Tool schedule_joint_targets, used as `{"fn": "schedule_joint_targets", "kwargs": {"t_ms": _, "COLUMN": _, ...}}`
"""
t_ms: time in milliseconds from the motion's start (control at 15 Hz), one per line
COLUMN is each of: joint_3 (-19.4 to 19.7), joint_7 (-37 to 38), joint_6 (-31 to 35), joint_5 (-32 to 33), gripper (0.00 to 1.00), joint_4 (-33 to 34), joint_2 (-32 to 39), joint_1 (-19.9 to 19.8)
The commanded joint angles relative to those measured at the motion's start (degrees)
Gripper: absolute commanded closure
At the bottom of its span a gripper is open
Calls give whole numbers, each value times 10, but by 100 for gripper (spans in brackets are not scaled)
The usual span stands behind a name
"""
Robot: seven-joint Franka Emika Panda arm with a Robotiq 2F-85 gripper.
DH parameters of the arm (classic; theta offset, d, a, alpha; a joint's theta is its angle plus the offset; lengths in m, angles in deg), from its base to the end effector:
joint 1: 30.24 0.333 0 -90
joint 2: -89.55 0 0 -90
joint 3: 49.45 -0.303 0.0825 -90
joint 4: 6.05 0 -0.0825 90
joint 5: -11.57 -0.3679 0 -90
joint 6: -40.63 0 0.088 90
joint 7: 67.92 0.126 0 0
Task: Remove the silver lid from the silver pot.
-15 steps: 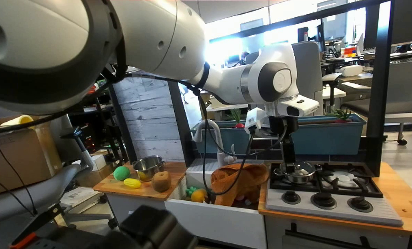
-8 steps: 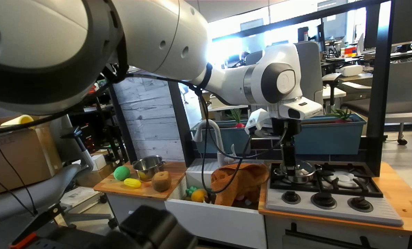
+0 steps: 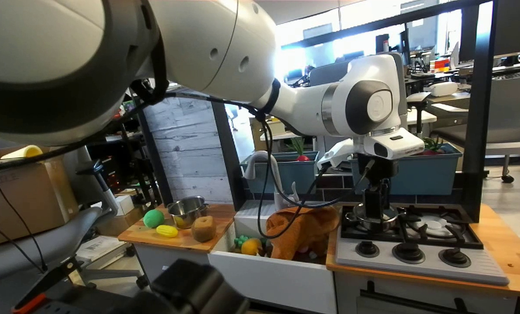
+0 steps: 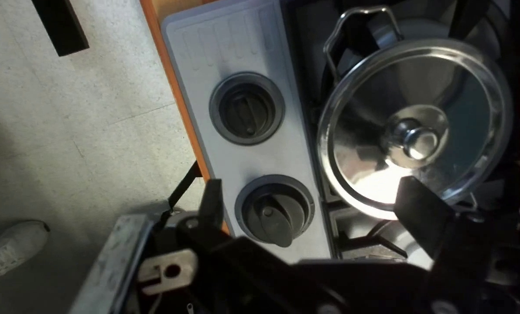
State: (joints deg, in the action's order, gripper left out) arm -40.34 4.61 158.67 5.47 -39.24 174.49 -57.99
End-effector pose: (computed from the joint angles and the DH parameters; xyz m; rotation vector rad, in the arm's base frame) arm 0.6505 -0.3962 0.0543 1.8990 -2.4286 0.0422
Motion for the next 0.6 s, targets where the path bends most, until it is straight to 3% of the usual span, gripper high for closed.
{"fn": "schedule_joint_targets", "kwargs": {"t_ms": 0, "joint_3": -4, "joint_7": 36, "joint_6": 8, "joint_5": -9, "gripper": 0, "joint_4": 29, "joint_2": 10, "joint_1": -4}}
{"fn": "schedule_joint_targets", "kwargs": {"t_ms": 267, "joint_3": -16, "joint_7": 47, "joint_6": 98, "joint_5": -14, "gripper": 0, "joint_4": 45, "joint_2": 15, "joint_1": -1}}
{"fn": "schedule_joint_targets", "kwargs": {"t_ms": 533, "joint_3": -9, "joint_7": 93, "joint_6": 58, "joint_5": -8, "gripper": 0, "joint_4": 43, "joint_2": 14, "joint_1": 5}}
